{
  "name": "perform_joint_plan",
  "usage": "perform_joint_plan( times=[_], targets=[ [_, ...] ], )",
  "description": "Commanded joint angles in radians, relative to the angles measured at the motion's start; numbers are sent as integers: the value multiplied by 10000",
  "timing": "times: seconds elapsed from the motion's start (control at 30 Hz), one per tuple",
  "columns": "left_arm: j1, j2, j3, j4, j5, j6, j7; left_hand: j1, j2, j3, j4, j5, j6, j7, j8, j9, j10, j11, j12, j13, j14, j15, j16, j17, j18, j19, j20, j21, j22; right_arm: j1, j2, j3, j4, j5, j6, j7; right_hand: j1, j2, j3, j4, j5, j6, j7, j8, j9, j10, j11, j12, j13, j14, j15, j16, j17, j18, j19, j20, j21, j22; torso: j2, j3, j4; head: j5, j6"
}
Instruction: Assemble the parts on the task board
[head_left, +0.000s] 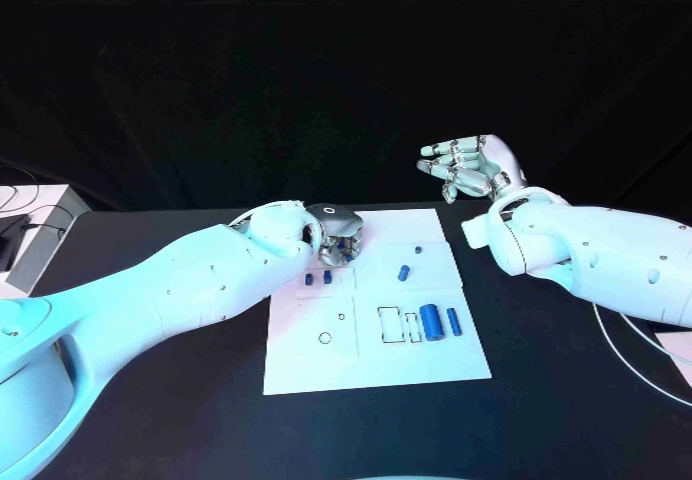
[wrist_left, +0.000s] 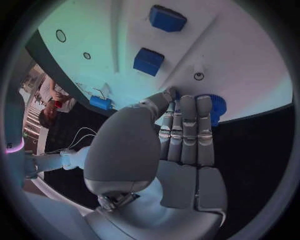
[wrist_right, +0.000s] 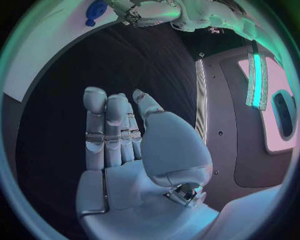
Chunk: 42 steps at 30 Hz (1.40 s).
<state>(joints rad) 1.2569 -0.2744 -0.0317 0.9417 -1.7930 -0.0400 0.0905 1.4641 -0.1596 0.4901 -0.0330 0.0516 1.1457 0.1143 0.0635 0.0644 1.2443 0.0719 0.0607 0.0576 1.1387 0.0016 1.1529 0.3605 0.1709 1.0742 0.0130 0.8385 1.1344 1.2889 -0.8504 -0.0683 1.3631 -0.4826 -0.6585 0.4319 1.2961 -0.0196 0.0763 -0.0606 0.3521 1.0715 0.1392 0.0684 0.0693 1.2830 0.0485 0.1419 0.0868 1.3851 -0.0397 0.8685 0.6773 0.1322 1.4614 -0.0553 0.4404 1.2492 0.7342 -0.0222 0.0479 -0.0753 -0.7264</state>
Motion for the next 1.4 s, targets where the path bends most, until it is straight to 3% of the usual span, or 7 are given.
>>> perform_joint_plan(
  times=[0.03, 0.4, 0.77, 0.93, 1.17, 1.4],
  targets=[
    [-79, -59, -45, -15, 273, -245, 213, -25, 78, 86, -43, -16, 118, 12, -12, 0, 152, -21, -32, 15, 181, -21, -63, -3, 100, 102, -56, 87, 49, 5, -7, 8, 22, -30, 135, 135, -103, -33, 30, -3, 26, -16, 34, -35, -7, 91, -35, 2, -7, -36, -4, 68, -16, 122, 488, -12, 35, 9, -5, 4, 6, 8, 15],
    [-190, -300, -44, 122, 1067, -1369, 541, -45, 167, 74, -188, -6, 242, 64, -12, 1, 537, -116, -27, 22, 491, -129, -198, 142, 3, 271, -264, 185, 146, 6, -43, 8, 14, -30, 120, 145, -101, -20, 18, 8, 26, 0, 25, -34, -6, 94, -41, 11, 4, -36, -8, 89, -31, 117, 492, -15, 62, 46, -8, -1, -1, 39, 39],
    [-412, -863, 7, 626, 3193, -2768, 1113, -76, 156, 143, -263, -2, 248, 85, -12, 1, 529, -111, -28, 21, 511, -144, -271, 316, 27, 269, -268, 208, 234, 5, -121, 8, -9, -29, 114, 164, -101, -20, 18, 8, 26, 0, 25, -34, -6, 94, -41, 11, 4, -36, -8, 89, -31, 117, 492, -15, 62, 46, -17, -9, 19, 62, 60],
    [-510, -1200, 132, 964, 4044, -2859, 1181, -92, 148, 132, -268, 0, 232, 95, -12, 1, 508, -103, -27, 22, 508, -140, -268, 388, 123, 259, -178, 224, 282, 5, -155, 8, -22, -29, 117, 170, -101, -20, 18, 8, 26, 0, 25, -34, -6, 94, -41, 11, 4, -36, -8, 89, -31, 117, 492, -15, 62, 46, -26, -9, 17, 91, 58],
    [-653, -1687, 469, 1404, 4871, -2678, 1152, -100, 146, 113, -265, -2, 226, 97, -12, 1, 501, -100, -29, 21, 491, -131, -269, 446, 210, 241, -96, 232, 329, 3, -195, 8, -37, -21, 121, 177, -96, -18, 0, 16, 26, 16, 22, -33, -6, 95, -43, 16, 13, -39, -10, 112, -50, 112, 492, -17, 82, 87, -6, -4, 9, 164, 86],
    [-769, -2089, 596, 1643, 5175, -2434, 1111, -100, 144, 109, -271, 0, 230, 80, -12, 2, 498, -102, -27, 22, 465, -125, -264, 478, 238, 222, -66, 232, 359, 2, -230, 7, -49, -11, 121, 177, -96, -18, 0, 16, 26, 16, 22, -33, -6, 95, -43, 16, 13, -39, -10, 112, -50, 112, 492, -17, 82, 87, -14, -16, 33, 181, 49]
  ],
)
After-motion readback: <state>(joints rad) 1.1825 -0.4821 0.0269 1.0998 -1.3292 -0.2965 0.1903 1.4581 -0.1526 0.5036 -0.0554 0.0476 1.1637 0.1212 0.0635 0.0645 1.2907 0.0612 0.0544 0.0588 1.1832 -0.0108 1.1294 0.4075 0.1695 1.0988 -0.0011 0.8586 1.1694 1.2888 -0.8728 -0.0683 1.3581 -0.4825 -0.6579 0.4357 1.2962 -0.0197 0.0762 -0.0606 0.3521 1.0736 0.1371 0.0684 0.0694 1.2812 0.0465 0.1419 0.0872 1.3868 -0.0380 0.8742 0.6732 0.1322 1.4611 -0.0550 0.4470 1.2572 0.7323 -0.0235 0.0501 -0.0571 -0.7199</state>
